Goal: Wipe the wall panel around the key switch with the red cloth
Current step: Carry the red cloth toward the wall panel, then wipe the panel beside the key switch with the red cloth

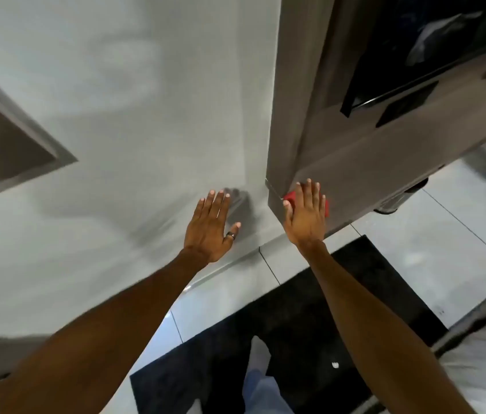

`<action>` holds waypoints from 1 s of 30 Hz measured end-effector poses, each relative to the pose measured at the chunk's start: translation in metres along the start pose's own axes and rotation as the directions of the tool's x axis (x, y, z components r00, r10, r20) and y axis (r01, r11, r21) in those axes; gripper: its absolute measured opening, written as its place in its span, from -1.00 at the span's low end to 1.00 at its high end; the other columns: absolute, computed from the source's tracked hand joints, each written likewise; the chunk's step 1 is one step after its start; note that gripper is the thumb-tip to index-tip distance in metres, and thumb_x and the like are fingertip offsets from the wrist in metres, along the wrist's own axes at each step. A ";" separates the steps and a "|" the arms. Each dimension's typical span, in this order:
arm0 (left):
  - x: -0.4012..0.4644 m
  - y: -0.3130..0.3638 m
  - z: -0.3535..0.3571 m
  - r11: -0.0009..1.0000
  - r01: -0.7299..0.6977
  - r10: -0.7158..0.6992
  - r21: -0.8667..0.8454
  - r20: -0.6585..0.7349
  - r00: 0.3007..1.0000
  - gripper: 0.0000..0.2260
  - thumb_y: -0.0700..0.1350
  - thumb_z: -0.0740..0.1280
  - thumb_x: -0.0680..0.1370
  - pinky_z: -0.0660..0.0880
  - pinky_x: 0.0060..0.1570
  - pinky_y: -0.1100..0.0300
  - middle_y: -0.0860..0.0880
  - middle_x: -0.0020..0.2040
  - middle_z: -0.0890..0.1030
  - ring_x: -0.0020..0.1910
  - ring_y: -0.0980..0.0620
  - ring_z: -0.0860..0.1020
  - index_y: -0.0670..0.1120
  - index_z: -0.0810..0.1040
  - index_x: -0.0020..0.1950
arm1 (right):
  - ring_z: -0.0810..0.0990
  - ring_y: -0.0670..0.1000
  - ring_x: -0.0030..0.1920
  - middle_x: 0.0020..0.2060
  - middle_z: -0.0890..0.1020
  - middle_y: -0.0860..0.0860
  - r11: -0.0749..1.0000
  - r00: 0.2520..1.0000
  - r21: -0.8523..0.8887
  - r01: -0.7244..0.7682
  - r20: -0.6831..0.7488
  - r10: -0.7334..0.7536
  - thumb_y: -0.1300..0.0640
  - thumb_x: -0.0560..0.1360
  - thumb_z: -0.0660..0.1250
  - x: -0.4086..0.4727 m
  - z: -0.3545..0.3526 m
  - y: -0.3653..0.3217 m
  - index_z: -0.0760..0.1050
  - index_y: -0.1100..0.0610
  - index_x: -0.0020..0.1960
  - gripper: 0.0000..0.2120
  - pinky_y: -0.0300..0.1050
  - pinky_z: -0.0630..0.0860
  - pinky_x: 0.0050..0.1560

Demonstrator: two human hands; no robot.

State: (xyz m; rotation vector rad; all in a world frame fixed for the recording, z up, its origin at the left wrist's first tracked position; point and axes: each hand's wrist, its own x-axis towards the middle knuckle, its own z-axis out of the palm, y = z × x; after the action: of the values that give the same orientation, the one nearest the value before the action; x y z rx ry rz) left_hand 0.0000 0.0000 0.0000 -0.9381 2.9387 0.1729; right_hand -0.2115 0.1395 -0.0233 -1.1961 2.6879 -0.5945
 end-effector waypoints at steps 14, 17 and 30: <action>0.016 0.030 0.044 0.998 -0.050 0.052 -0.035 0.085 0.995 -0.34 0.23 -0.11 0.67 -0.10 0.65 -0.03 -0.13 0.68 0.00 0.67 -0.13 -0.10 -0.12 -0.04 0.68 | -0.13 0.26 0.71 0.71 -0.06 0.16 0.994 0.986 -0.092 -0.053 0.150 0.067 -0.09 0.74 0.14 0.028 0.054 0.050 -0.08 0.14 0.71 -0.32 0.28 -0.15 0.72; -0.005 0.018 0.036 0.999 -0.004 0.006 -0.053 0.047 0.999 -0.36 0.23 -0.15 0.69 -0.15 0.65 -0.02 -0.09 0.69 -0.05 0.66 -0.09 -0.18 -0.11 -0.08 0.68 | -0.12 0.23 0.72 0.72 -0.04 0.14 0.992 0.983 0.026 -0.123 0.140 0.118 -0.03 0.76 0.09 0.005 0.051 0.035 -0.04 0.11 0.71 -0.39 0.26 -0.17 0.72; -0.133 -0.129 -0.133 0.996 0.084 -0.063 0.007 -0.593 0.803 -0.39 0.08 0.15 0.69 -0.09 0.65 -0.04 -0.13 0.68 0.05 0.67 -0.13 -0.06 -0.17 0.07 0.66 | 0.65 0.20 0.32 0.33 0.65 0.20 -0.230 0.923 0.905 -0.357 0.380 0.064 -0.08 0.64 0.28 -0.094 -0.019 -0.273 0.41 0.15 0.54 -0.46 0.16 0.57 0.38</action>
State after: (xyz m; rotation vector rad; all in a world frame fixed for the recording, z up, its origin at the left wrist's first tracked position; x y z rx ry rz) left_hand 0.1808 -0.0439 0.1313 -1.3040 3.4307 -0.2208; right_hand 0.0329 0.0494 0.1028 -0.1371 1.1241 -1.8519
